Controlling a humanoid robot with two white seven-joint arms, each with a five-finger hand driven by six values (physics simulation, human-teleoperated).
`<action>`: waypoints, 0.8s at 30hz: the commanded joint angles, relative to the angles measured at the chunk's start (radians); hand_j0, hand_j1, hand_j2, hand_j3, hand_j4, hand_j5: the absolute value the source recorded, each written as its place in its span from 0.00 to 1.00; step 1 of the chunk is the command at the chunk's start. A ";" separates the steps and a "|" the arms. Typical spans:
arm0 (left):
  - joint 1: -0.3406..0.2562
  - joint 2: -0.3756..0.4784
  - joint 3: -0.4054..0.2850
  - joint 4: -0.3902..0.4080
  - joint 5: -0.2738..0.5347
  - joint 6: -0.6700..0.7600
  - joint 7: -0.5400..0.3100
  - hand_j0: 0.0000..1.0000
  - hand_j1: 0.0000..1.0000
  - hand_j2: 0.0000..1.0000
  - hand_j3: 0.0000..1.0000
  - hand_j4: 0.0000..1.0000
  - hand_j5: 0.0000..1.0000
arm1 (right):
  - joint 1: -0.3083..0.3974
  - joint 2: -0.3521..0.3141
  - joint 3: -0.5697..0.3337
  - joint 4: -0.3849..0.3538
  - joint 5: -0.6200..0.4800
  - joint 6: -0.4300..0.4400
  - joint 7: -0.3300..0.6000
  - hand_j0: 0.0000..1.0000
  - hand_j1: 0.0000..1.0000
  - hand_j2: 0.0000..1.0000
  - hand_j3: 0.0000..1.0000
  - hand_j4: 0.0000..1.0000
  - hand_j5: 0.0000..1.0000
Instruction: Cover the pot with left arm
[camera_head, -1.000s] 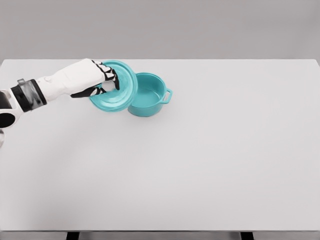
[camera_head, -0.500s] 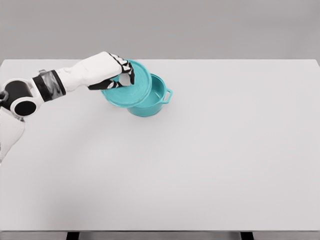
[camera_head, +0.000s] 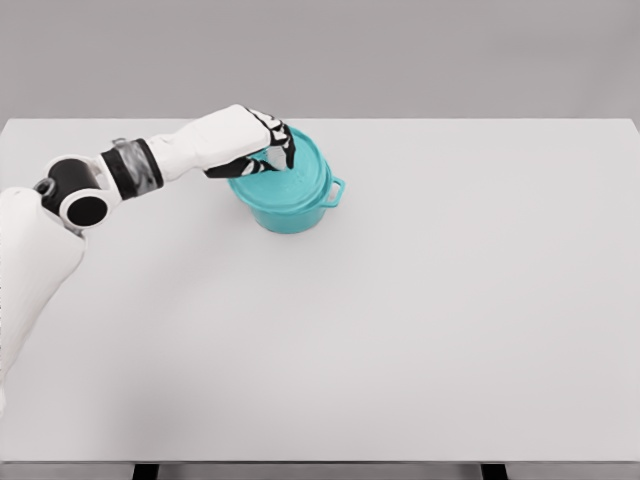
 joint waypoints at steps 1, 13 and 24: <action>0.000 -0.019 0.000 0.018 -0.002 0.002 0.001 0.45 0.45 0.45 0.45 0.45 0.45 | 0.000 0.000 0.000 0.000 0.000 0.000 0.000 1.00 1.00 1.00 1.00 1.00 1.00; -0.018 -0.044 -0.008 0.064 -0.018 0.002 0.001 0.48 0.48 0.48 0.48 0.48 0.48 | 0.000 0.000 0.000 0.000 0.000 0.000 0.000 1.00 1.00 1.00 1.00 1.00 1.00; -0.046 -0.069 -0.020 0.131 -0.028 0.002 0.001 0.48 0.48 0.48 0.48 0.48 0.48 | 0.000 0.000 0.000 0.000 0.000 0.000 0.000 1.00 1.00 1.00 1.00 1.00 1.00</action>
